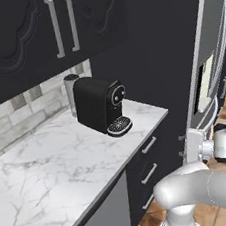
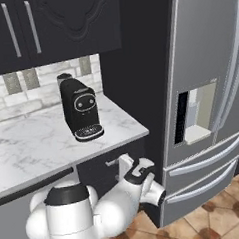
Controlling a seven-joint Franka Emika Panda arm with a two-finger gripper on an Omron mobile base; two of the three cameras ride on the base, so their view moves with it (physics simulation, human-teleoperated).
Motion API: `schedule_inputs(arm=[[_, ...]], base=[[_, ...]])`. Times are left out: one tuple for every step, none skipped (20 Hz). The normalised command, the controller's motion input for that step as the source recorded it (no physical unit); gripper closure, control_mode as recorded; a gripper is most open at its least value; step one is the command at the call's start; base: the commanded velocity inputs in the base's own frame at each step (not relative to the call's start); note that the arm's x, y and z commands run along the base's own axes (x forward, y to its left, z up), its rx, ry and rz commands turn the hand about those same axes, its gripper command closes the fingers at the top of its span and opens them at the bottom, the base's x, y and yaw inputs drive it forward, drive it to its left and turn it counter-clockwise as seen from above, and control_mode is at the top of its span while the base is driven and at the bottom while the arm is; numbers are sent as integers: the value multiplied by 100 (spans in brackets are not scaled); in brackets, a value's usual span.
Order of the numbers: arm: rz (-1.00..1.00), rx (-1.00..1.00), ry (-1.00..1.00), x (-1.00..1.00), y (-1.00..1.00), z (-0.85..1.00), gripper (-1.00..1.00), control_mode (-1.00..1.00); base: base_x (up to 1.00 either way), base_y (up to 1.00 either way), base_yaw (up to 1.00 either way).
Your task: Take a straw from the drawer in front and place it inside the glass cup on the dining counter.
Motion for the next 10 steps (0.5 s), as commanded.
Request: schedule_inputs(arm=[[0, 0, 0, 40, 1, -51, -100, -100], [0, 0, 0, 41, 1, -50, -100, -100], [0, 0, 0, 44, 8, -48, -100, -100], [0, 0, 0, 41, 6, -42, -100, -100], [0, 1, 0, 39, 7, -36, -100, -100], [0, 0, 0, 34, 12, -30, -100, -100], [0, 0, 0, 36, 15, -21, -100, -100], [0, 0, 0, 47, 34, -16, -100, -100], [0, 0, 0, 48, 34, -19, -100, -100], [0, 0, 0, 41, 30, -20, -100, -100]], base=[[0, 0, 0], [0, 0, 0], [0, 0, 0], [0, 0, 0], [0, 0, 0], [0, 0, 0], [0, 0, 0], [0, 0, 0], [0, 0, 0], [0, 0, 0]])
